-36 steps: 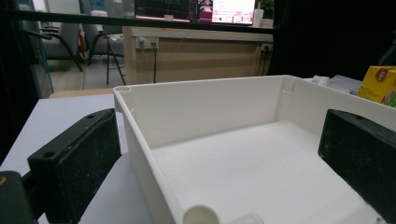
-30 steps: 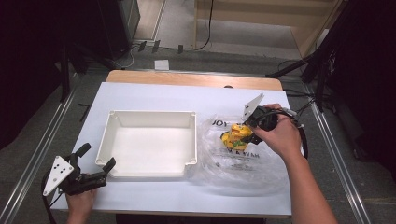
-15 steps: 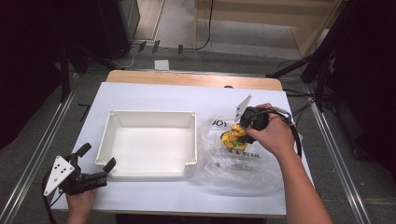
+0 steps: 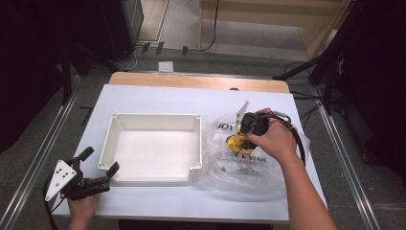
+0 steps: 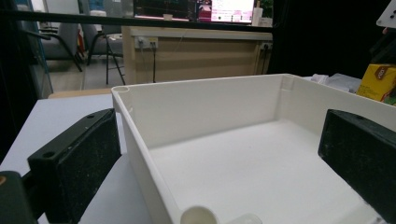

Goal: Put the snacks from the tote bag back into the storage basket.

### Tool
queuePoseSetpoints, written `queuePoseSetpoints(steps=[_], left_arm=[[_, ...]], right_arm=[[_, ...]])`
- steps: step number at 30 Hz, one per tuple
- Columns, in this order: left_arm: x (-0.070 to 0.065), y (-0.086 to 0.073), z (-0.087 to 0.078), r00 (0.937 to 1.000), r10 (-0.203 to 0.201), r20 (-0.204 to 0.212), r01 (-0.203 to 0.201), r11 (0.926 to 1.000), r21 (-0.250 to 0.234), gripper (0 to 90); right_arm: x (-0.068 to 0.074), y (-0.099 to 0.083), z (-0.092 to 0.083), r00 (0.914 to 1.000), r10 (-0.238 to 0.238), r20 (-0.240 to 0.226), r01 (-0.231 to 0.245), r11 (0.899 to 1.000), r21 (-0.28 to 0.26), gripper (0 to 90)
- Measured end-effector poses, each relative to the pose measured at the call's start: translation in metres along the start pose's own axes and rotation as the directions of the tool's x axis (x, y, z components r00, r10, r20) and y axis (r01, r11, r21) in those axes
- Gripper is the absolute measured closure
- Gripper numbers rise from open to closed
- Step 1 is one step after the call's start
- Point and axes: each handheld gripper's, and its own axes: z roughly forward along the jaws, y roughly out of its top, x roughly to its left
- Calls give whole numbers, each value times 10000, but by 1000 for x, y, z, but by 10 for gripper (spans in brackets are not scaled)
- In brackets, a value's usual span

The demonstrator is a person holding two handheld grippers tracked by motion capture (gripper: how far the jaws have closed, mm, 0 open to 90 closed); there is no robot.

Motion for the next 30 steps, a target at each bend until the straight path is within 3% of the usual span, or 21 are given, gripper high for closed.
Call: queuePoseSetpoints(steps=[7, 16, 24, 30], left_arm=[[0, 0, 0, 10000, -5, 2, 5, 10000, -9, 0], [1, 0, 0, 10000, -7, 15, 7, 10000, -14, 0], [-1, 0, 0, 10000, -4, 1, 4, 10000, 5, 0], [0, 0, 0, 10000, -19, 15, 19, 10000, 1, 0]], right_arm=[[-1, -1, -1, 9997, -32, -231, 32, 10000, -17, 517], [2, 2, -4, 9992, -401, -87, 401, 9992, -1, 521], [3, 6, -25, 9991, -421, -61, 421, 9990, -123, 522], [2, 11, -36, 9976, -690, -22, 690, 9973, -241, 522]])
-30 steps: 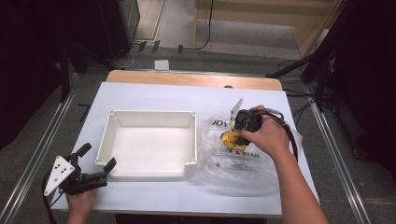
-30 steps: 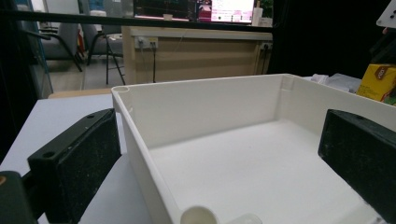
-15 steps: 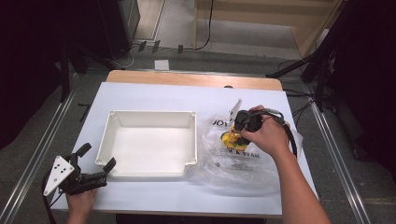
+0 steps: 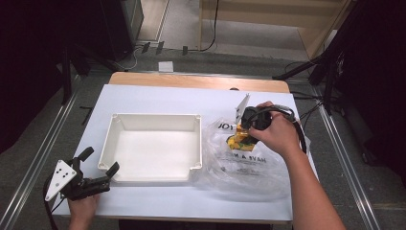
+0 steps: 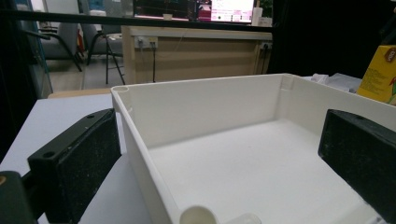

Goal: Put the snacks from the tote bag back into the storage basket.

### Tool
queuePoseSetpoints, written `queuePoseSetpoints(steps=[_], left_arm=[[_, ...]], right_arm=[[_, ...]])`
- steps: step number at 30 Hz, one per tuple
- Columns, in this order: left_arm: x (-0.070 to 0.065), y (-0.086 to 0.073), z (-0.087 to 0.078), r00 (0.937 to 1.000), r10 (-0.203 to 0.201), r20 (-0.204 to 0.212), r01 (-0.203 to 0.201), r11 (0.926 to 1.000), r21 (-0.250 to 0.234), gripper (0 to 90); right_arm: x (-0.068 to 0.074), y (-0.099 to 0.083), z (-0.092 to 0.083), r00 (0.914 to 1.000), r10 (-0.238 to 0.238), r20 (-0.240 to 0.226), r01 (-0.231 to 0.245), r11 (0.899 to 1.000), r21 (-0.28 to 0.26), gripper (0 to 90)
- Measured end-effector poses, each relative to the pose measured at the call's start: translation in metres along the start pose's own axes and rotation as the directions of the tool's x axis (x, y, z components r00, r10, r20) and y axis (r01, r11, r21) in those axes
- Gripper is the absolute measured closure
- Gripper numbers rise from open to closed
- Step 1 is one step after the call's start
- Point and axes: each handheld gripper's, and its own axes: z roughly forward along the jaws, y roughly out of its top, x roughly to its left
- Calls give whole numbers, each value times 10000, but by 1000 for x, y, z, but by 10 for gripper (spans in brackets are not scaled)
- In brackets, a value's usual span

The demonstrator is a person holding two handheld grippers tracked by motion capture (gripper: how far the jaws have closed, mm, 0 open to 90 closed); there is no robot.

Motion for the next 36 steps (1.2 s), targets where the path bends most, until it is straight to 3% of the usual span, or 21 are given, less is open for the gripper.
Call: queuePoseSetpoints(steps=[11, 23, 27, 36], left_arm=[[0, 0, 0, 10000, -17, 3, 17, 10000, -8, 0], [0, 0, 0, 10000, -14, 23, 13, 10000, 17, 0], [0, 0, 0, 10000, -31, 28, 31, 10000, 0, 0], [0, 0, 0, 10000, -17, 45, 17, 10000, 3, 0]], right_arm=[[1, 20, -26, 9999, -126, -78, 125, 9998, -142, 522], [2, 37, -37, 9993, -239, -290, 237, 9997, -67, 525], [1, 42, -39, 9985, -497, -237, 494, 9987, -130, 525], [1, 53, -45, 9984, -477, -291, 473, 9988, -141, 526]])
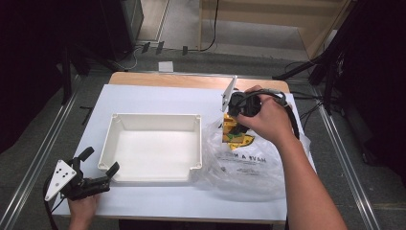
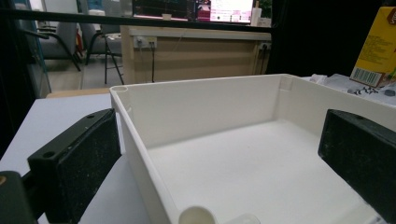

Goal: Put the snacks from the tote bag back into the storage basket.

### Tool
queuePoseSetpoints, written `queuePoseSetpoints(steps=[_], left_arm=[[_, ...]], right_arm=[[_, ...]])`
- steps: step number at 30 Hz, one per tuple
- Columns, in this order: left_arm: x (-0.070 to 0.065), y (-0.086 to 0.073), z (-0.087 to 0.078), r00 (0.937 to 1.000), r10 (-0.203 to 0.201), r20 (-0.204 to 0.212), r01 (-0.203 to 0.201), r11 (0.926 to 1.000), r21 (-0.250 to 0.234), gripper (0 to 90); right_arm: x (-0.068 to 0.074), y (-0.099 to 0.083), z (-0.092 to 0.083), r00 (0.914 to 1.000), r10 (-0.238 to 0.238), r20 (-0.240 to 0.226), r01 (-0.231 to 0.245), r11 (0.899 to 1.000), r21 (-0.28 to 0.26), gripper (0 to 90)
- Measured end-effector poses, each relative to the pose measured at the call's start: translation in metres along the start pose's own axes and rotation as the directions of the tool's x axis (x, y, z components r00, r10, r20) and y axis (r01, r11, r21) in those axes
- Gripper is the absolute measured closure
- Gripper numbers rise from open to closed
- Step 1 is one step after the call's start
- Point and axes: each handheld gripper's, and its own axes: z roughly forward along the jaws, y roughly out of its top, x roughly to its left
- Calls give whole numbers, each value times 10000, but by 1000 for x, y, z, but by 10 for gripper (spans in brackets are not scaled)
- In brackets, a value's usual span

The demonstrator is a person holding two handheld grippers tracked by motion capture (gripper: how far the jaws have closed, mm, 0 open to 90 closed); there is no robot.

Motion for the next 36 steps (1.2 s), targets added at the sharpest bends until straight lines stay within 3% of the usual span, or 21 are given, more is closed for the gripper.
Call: queuePoseSetpoints(steps=[20, 21, 23, 26, 36], left_arm=[[0, 0, 0, 10000, 33, 44, -33, 10000, -2, 0], [0, 0, 0, 10000, 37, 43, -37, 10000, 4, 0], [0, 0, 0, 10000, 33, 39, -33, 10000, -1, 0], [0, 0, 0, 10000, 32, 45, -32, 10000, -7, 0], [0, 0, 0, 10000, 38, 46, -38, 10000, -14, 0]], right_arm=[[-1, 22, -10, 9998, -172, -84, 172, 9998, -25, 526], [-2, 24, -9, 9991, -414, -52, 413, 9990, -167, 527], [-1, 26, -10, 9997, -248, -86, 247, 9997, -74, 527], [-2, 30, -9, 9989, -454, -79, 452, 9988, -191, 527], [-1, 42, -8, 9985, -519, -169, 517, 9986, -149, 527]])
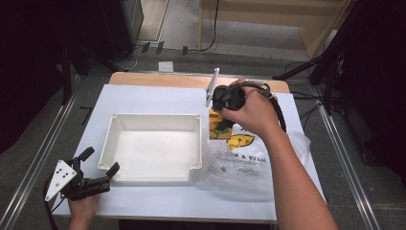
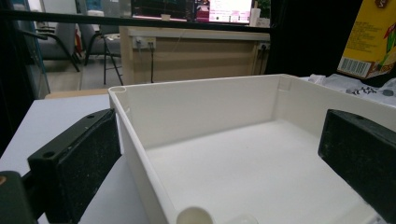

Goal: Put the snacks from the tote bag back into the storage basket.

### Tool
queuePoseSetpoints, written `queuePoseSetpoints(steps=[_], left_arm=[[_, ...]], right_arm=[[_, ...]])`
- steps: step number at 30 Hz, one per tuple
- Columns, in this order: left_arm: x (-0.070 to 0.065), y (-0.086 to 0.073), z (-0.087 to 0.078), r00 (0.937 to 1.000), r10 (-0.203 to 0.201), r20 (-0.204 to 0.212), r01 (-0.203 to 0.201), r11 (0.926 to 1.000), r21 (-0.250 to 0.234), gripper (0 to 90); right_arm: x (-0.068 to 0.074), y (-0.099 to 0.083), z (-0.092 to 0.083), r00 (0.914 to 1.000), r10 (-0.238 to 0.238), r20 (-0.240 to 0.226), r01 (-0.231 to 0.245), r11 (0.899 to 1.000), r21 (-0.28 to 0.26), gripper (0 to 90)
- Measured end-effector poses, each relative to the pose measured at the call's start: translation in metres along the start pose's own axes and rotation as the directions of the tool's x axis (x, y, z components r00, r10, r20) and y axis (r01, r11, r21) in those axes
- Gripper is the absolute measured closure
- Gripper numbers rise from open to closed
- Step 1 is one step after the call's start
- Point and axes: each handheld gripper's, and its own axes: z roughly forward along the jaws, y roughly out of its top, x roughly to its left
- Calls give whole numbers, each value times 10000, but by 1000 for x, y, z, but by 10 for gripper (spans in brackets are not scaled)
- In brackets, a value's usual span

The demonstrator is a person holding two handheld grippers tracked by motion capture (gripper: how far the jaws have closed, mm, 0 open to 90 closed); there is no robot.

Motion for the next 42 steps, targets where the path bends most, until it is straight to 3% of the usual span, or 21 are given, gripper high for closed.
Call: queuePoseSetpoints(steps=[42], left_arm=[[-3, 0, 0, 9999, 109, 49, -109, 9999, 95, 0]], right_arm=[[-2, 52, 16, 9970, -636, -442, 625, 9977, -267, 527]])
